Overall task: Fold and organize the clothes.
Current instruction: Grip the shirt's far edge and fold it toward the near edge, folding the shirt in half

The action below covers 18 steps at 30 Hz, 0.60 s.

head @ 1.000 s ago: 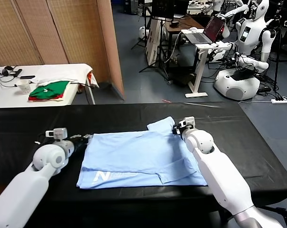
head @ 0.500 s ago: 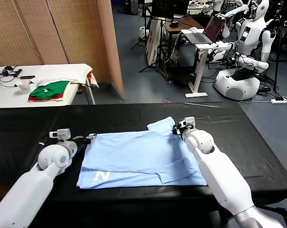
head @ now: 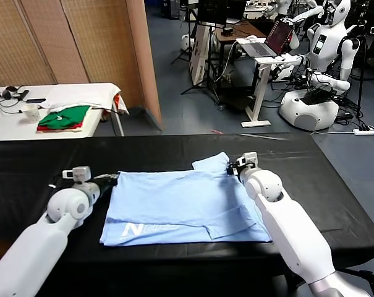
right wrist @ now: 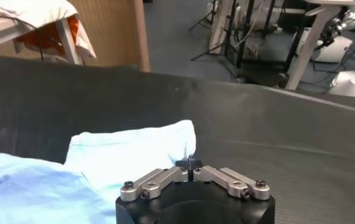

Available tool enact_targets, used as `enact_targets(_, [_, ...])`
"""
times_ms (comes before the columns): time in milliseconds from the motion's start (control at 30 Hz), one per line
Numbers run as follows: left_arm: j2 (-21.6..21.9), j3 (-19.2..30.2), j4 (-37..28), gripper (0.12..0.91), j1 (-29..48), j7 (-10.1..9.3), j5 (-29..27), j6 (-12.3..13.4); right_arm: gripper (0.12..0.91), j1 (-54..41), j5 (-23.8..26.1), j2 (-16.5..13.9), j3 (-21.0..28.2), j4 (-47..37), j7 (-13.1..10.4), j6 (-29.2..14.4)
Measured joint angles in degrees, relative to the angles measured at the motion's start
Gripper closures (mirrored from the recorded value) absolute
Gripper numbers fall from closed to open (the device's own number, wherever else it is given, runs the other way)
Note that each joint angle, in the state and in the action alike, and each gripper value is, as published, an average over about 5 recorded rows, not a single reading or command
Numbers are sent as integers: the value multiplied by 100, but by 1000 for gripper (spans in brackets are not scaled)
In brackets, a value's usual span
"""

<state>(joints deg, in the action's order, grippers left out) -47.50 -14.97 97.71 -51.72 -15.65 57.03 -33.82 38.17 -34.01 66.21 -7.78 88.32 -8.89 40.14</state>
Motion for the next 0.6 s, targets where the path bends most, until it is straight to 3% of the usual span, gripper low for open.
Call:
enact_targets(333, [360,-446,836,886,-671,-28,51,37,883,381,-206,-363,-301,778,-47,203])
enact_targets(600, [642,-853,1764,886,-1365,-74,107,-18,883,964,-304,-829,-594,1657,-53,206])
